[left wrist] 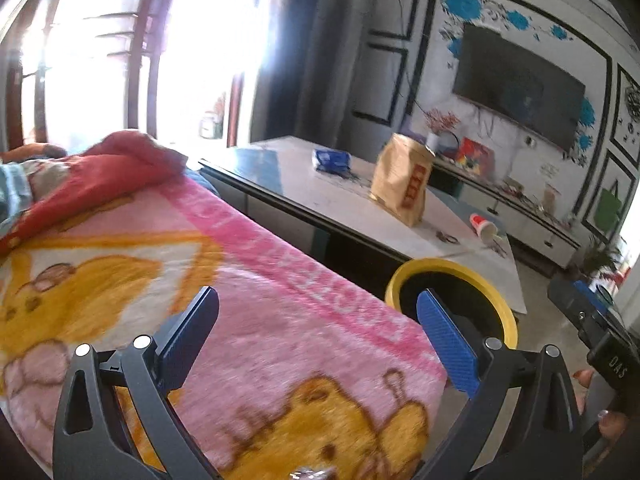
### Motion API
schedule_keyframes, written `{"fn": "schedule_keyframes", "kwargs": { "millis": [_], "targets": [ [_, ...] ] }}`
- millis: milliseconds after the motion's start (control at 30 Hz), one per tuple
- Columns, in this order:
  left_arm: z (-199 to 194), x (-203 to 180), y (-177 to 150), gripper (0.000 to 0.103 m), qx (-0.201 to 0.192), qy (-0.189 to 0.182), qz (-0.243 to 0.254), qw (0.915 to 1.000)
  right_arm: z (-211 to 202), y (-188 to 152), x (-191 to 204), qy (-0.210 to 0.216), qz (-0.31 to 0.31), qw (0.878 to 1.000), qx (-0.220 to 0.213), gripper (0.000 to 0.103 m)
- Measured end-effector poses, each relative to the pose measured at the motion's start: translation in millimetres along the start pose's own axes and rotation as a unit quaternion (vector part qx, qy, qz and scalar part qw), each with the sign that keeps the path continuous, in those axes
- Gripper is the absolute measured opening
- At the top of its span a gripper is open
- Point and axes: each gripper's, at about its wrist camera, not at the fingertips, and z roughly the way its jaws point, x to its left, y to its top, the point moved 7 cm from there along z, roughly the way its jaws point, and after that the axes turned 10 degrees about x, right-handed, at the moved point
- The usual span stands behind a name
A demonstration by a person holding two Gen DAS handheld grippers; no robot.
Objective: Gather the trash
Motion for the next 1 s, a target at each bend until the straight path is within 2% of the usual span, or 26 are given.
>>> {"fn": "schedule_keyframes", "kwargs": {
  "millis": [233, 533, 1000],
  "targets": [
    [-33, 14, -21, 0.097, -0.036, 0.022, 0.006, 0.9991, -22, -11, 25, -0.007, -0.047, 0.997, -0.054, 0.092],
    [-52, 15, -43, 0.097, -0.051, 0.029, 0.008, 0.9983, -23, -18, 30, -0.008, -0.050, 0.997, -0.053, 0.092],
    [-55, 17, -45, 0.097, -0.056, 0.034, 0.001, 0.9978, -24, -19, 31, -0.008, -0.050, 0.997, -0.057, 0.092]
  ]
}}
